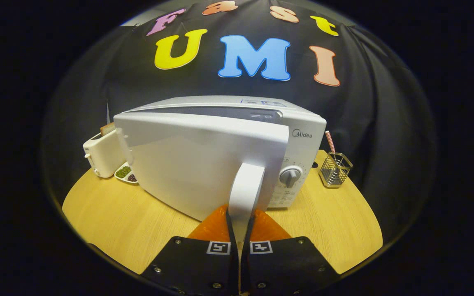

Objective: Open the microwave, put the food inside, and close the microwave door.

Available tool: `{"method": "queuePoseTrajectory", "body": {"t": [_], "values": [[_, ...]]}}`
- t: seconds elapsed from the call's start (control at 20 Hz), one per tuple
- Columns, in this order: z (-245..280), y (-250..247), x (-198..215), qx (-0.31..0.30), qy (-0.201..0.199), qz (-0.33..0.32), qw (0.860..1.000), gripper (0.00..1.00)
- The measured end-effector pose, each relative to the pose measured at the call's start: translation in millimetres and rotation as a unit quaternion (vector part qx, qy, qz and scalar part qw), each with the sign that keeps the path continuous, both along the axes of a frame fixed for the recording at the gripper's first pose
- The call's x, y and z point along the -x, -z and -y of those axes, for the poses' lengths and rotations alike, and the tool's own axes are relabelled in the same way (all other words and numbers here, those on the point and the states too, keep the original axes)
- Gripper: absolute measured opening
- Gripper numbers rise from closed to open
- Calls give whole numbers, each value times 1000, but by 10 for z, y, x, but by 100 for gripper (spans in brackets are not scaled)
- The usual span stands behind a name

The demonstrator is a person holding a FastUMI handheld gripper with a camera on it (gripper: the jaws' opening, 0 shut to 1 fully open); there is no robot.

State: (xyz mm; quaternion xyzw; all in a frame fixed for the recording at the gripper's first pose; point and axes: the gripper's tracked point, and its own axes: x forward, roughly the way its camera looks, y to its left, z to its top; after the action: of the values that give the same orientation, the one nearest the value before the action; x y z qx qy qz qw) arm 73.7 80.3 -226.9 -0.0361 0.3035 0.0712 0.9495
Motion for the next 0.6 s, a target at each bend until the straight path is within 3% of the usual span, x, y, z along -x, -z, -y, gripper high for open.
{"method": "queuePoseTrajectory", "body": {"t": [0.4, 0.6], "values": [[-384, -62, 608, -22, -14, -14, 1000, 5], [-629, -102, 896, -30, -41, -18, 999, 12]]}}
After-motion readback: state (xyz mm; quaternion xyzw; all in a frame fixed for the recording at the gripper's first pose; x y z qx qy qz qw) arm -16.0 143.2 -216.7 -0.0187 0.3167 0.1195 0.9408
